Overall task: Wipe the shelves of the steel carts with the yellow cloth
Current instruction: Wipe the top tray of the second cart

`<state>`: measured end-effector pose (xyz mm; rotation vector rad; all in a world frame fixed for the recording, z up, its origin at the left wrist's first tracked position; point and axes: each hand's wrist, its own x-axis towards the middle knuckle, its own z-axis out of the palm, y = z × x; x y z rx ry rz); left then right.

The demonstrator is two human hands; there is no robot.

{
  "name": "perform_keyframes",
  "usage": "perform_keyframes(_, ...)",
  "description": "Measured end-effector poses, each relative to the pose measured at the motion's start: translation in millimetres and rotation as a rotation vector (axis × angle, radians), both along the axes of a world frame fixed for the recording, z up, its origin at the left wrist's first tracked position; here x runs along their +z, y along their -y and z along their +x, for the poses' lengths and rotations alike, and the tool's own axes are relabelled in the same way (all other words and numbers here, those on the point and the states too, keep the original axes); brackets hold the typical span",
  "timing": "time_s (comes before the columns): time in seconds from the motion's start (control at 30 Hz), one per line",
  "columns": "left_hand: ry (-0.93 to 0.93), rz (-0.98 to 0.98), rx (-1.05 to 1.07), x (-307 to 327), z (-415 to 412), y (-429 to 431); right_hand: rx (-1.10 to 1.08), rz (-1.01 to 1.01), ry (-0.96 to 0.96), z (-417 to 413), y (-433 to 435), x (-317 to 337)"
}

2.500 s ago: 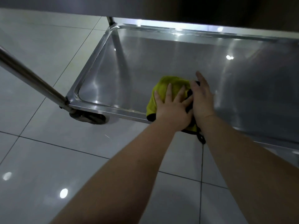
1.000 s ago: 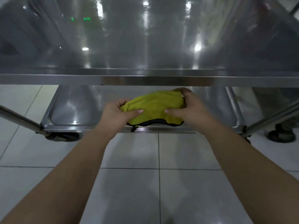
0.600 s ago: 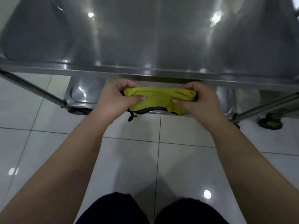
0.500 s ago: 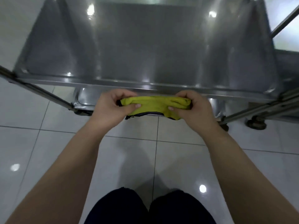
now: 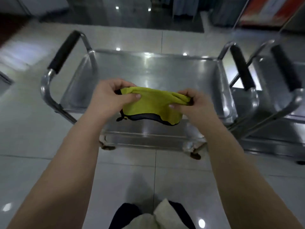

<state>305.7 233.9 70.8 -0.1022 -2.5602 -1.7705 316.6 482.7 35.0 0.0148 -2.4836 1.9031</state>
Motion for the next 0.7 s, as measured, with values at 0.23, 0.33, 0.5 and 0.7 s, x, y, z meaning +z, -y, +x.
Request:
perform_keyframes(0.23,-0.273,-0.067,-0.093,207,-8,-2,-0.065,0.169,-0.242,15,-7,222)
perform_keyframes(0.33,-0.371,-0.072,-0.127,271,-11,-10,-0.126,0.227,-0.328,24,-11,287)
perform_keyframes(0.5,-0.519,-0.093,-0.190,332,-12,-43,-0.257,0.220,-0.371,49,-30,346)
perform_keyframes(0.7,-0.586,-0.098,-0.389,357,-3,-115,-0.463,0.209,-0.379,103,-81,368)
